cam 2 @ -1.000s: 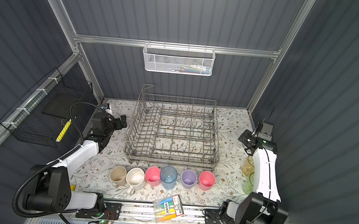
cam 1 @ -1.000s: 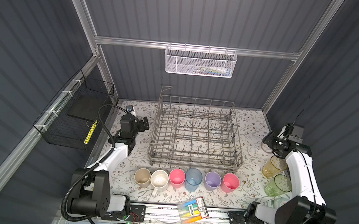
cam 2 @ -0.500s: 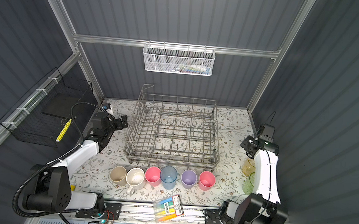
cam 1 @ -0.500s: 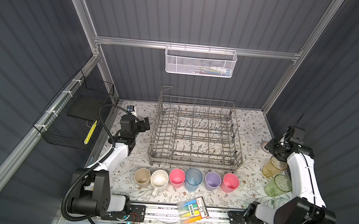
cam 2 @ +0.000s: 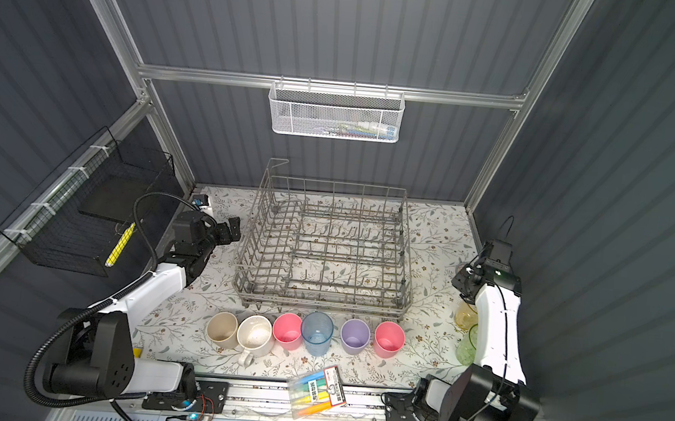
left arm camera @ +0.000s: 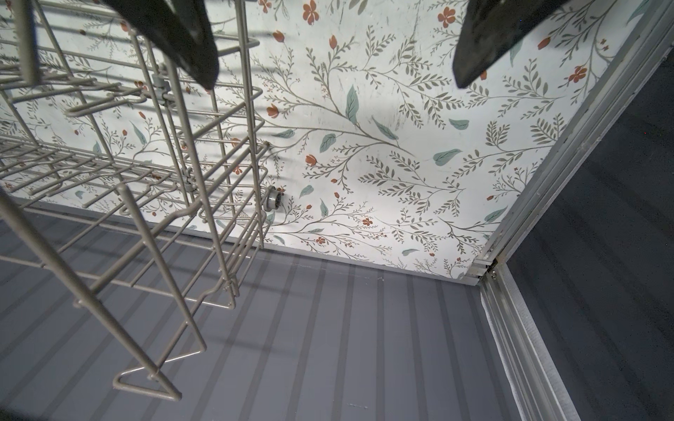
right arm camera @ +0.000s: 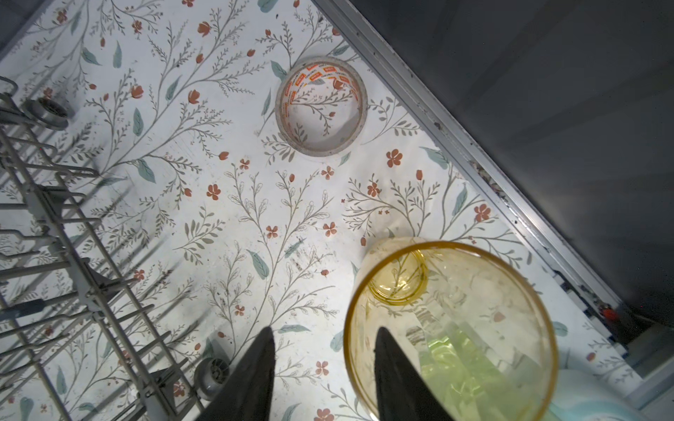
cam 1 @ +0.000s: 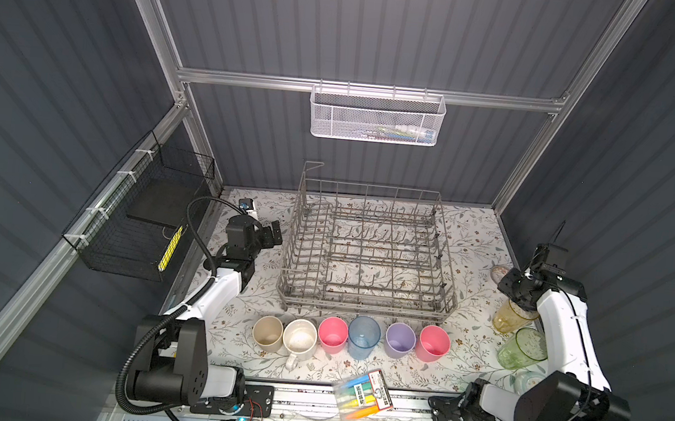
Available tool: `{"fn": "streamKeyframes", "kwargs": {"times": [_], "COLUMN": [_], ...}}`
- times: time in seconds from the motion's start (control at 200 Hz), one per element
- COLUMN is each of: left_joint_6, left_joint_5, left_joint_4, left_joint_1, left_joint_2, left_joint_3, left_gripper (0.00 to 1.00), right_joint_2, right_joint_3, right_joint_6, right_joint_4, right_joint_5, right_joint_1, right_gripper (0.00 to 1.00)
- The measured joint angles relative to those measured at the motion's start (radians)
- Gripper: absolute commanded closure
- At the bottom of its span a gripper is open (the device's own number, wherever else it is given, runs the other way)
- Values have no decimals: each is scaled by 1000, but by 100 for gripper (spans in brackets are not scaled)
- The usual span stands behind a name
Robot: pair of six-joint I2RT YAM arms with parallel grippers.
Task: Load the cups into the dish rack
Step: 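Reach the right gripper down and grasp the clear amber glass, then lift the amber glass with the right gripper toward the left gripper above the rack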
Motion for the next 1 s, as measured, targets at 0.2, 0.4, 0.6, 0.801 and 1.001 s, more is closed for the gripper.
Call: {"fn": "streamKeyframes", "kwargs": {"times": [0.2, 0.4, 0.6, 0.801, 1.001], "left_joint_6": [0, 0, 0, 0, 0], "left_joint_5": [0, 0, -2, -5, -5], "left_joint_4": [0, 1, 2, 1, -5], "left_joint_1": [0, 0, 0, 0, 0], "left_joint_2": [1, 10, 10, 10, 10], "left_joint_3": [0, 0, 0, 0, 0], "left_gripper": [0, 0, 0, 0, 0], "right_joint_2": [19, 48, 60, 64, 61], "right_joint_3": [-32, -50, -50, -51, -50], "right_joint_6": [-3, -8, -20, -24, -28], "right_joint_4": [8, 31, 45, 53, 56], "right_joint_5": [12, 19, 22, 25, 27], "right_joint_1": [0, 0, -3, -5, -5], "right_gripper": [58, 63, 74, 89, 100]}}
